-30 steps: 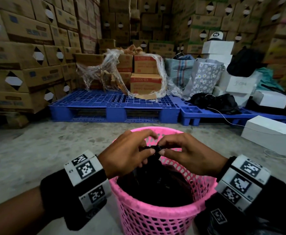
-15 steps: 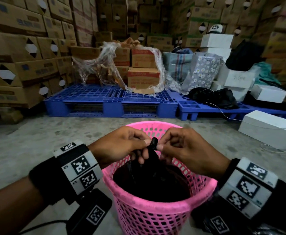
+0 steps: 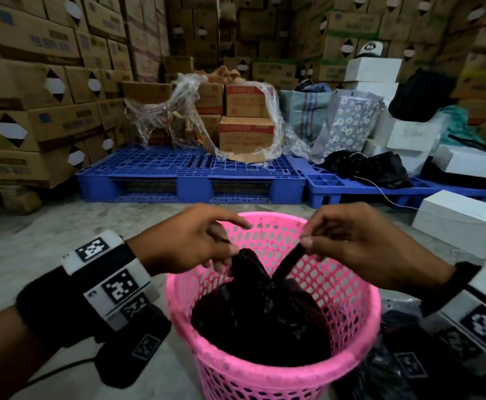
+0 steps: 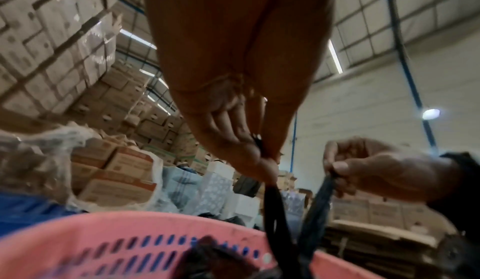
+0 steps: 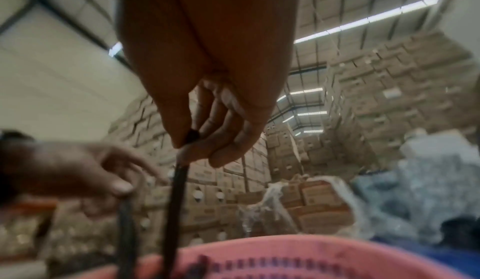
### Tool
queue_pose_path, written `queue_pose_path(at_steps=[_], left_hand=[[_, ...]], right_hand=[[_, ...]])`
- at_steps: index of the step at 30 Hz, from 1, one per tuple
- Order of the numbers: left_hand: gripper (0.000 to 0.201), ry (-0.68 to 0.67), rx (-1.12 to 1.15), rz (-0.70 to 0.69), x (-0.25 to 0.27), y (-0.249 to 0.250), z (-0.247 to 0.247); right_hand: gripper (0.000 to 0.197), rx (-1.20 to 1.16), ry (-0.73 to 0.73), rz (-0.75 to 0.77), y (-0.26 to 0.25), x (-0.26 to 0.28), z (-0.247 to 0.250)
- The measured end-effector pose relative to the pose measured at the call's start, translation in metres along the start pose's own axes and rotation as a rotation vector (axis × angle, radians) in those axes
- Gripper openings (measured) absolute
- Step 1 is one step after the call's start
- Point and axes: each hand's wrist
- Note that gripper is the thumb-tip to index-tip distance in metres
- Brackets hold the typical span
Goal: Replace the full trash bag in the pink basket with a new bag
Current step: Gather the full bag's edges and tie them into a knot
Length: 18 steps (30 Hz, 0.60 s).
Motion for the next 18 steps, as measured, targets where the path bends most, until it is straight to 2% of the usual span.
queue_pose_path(at_steps=[1,2,4,6,8,10,11,13,16,18], left_hand=[[0.032,-0.099,0.027,-0.017,-0.003,0.007,-0.007],[0.03,-0.181,0.027,-0.037,-0.007,0.012,-0.015],[0.015,-0.236,-0.006,-0.053,-0.016,0.016,-0.024],[0.009,-0.207,-0.003,-0.031,-0.019,0.012,-0.022],[0.01,-0.162,0.006,-0.021,-0.019,0.002,-0.015],[0.009,-0.127,-0.001,-0.022,-0.019,-0.007,-0.006],[0.01,-0.12,-0.001,-0.024,-0.019,-0.011,-0.002],[0.011,-0.129,0.0,-0.022,-0.021,-0.019,0.002],[0.011,-0.124,0.016,0.028,-0.026,-0.024,0.002],[0.012,-0.134,0.034,0.081,-0.031,-0.022,0.003]], right_hand=[[0.003,-0.037,-0.016,0.06,-0.01,-0.001,-0.007],[0.002,-0.044,-0.04,0.111,-0.017,-0.002,-0.015],[0.004,-0.033,-0.056,0.155,-0.02,-0.005,-0.023],[0.015,-0.041,-0.013,0.102,-0.008,-0.004,-0.015],[0.036,0.125,0.024,0.015,0.019,0.002,0.0],[0.066,0.465,-0.071,-0.153,0.052,0.011,0.008],[0.074,0.596,-0.149,-0.257,0.066,0.016,0.008],[0.086,0.684,-0.254,-0.365,0.092,0.025,0.002],[0.111,0.618,-0.211,-0.289,0.114,0.03,-0.008],[0.11,0.57,-0.163,-0.258,0.12,0.029,-0.007]])
Point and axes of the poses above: each hand's wrist, its own x-axis away from the middle knuckle, its own z-axis out of the back of the hand, y = z × x, and after that the axes turned 5 degrees about -z, right-handed
